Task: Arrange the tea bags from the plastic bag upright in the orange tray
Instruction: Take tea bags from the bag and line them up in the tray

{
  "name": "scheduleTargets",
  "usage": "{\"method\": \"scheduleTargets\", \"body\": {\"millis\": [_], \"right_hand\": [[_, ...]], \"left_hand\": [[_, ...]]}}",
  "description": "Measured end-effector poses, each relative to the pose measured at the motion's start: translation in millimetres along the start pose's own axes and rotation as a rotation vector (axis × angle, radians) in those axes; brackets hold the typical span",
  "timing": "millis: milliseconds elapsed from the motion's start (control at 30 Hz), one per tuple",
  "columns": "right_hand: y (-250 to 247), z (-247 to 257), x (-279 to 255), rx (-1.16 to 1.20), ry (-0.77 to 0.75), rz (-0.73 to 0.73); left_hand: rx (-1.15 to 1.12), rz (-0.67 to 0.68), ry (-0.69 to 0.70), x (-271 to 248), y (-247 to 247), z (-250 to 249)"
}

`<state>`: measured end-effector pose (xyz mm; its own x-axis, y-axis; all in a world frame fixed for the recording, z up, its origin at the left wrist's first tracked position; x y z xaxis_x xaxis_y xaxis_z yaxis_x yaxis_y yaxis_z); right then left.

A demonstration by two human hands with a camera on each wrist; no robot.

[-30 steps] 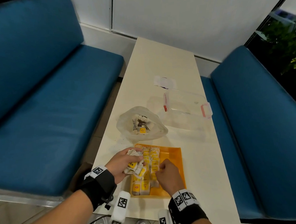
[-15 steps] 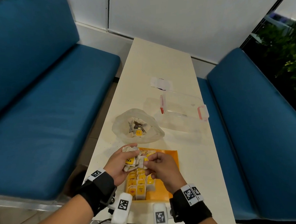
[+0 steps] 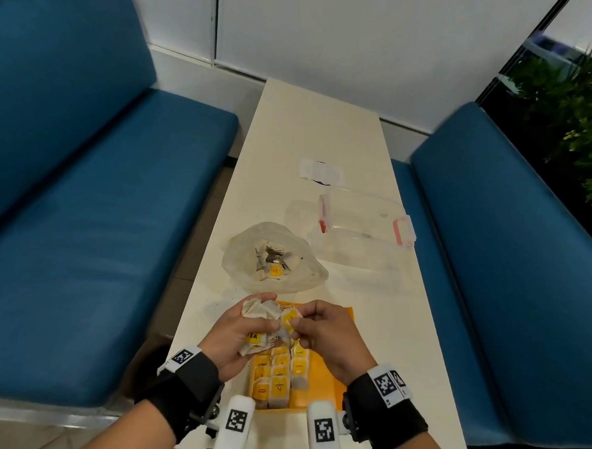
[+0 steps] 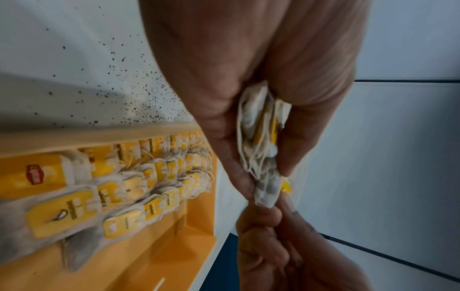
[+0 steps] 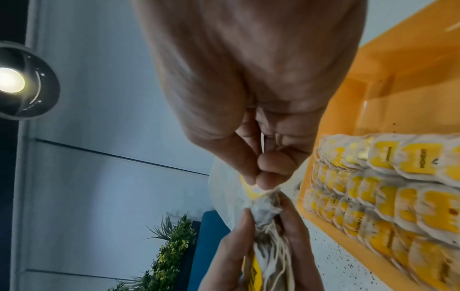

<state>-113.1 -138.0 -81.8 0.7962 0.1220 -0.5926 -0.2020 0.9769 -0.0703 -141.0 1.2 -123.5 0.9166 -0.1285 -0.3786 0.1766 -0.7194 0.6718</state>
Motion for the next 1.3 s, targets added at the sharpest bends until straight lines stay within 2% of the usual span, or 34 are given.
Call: {"method": "scheduleTargets", "body": {"millis": [100, 233, 367, 667, 933, 1133, 1300], "right_hand": [[-1.6, 1.9, -0.3, 0.026, -0.017, -0.005], [-13.1, 19.4, -5.5, 0.002, -0.111, -0.012], [-25.2, 24.3, -7.6, -0.304, -0.158, -0.083], [-48.9, -40.1, 1.3, -0.442, 0.026, -0.089], [-40.5, -100.4, 4.7, -0.554, 0.216, 0.018], [-32.9, -115.5, 13.9, -0.516, 0.246, 0.026], [-31.8, -117.9, 20.4, -0.563, 0.225, -0.021]], "left_hand": [[-0.01, 0.001, 0.001, -0.7, -1.8, -1.9], [-0.011, -0.041, 0.005, -0.1, -13.4, -2.1], [-0.02, -0.064, 0.001, -0.6, -22.2, -2.6], [0.066, -0.047, -0.017, -7.4, -23.5, 3.3], [0.122, -0.07, -0.016, -10.2, -24.2, 12.8], [0.151, -0.084, -0.015, -11.6, -23.4, 17.3], [0.172, -0.086, -0.012, -12.0, -22.0, 17.8]]}}
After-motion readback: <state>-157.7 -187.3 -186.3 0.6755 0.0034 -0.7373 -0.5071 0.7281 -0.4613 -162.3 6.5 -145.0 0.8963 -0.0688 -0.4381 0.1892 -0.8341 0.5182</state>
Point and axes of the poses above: each hand's wrist, its own x-axis towards the middle knuckle, its own y-axis out of the palm, z = x × y, the point moved 9 cm from there along x, towards the middle knuckle, and after that the axes turned 9 degrees about y, right-handed, at the moved point
